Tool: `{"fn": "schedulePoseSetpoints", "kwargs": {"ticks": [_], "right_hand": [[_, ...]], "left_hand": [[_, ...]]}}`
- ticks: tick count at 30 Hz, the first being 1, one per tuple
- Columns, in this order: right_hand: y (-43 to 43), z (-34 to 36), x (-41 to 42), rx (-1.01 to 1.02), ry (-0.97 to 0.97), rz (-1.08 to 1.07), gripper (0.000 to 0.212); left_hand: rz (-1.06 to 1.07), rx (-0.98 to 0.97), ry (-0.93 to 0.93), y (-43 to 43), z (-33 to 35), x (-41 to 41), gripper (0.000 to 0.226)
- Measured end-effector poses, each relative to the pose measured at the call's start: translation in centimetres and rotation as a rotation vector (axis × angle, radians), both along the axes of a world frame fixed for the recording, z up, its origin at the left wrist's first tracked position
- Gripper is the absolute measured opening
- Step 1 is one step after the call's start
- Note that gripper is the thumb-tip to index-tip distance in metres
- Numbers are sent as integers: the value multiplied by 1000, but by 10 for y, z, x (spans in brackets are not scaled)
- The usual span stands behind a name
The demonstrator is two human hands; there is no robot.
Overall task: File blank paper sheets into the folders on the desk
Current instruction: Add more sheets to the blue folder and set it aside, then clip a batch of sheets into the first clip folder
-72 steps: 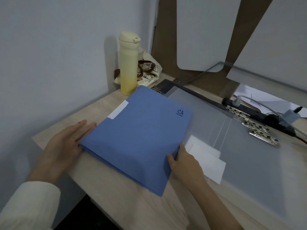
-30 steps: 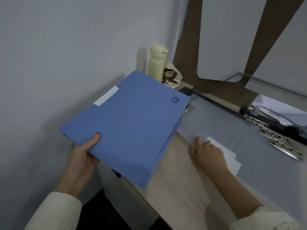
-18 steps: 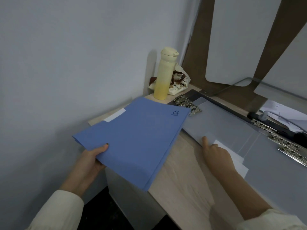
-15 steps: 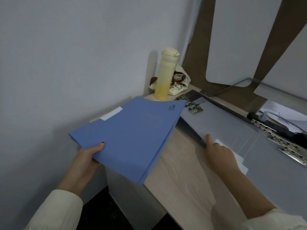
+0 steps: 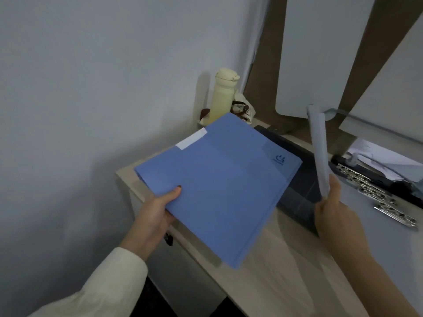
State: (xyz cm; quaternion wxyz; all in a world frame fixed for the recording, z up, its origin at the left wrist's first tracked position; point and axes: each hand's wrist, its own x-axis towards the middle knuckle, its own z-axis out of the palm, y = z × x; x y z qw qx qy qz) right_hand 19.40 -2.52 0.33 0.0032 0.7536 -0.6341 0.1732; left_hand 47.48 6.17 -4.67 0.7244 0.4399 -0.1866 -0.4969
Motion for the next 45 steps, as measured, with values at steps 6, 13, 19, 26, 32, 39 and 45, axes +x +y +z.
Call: {"fn": "schedulePoseSetpoints", "kwargs": {"ticks": [6,13,19,26,32,39,45], "right_hand": [[0,-13,-7,-14,69,58,53],[6,-49,3,-54,336,182,95],[3,-69,9,40,460,214,93],[14,-69,22,67,490,238,66],[16,-72,19,44,462,231,77],[30,-43,5,105,329,241,41],[42,-28,-42,313,-104,217,33]], "left_hand": [[-193,45,15,-49,-5,-50,26],[-315,83,123,-71,-10,-55,27],[-269,134,133,-79,-11,-61,22],[-269,153,106,-80,-7,-64,24],[-228,220,80,-69,-1,-67,23],[-334,366,-240,-31,7,-70,15],[-357,401,-488,-13,18,-97,12]]}}
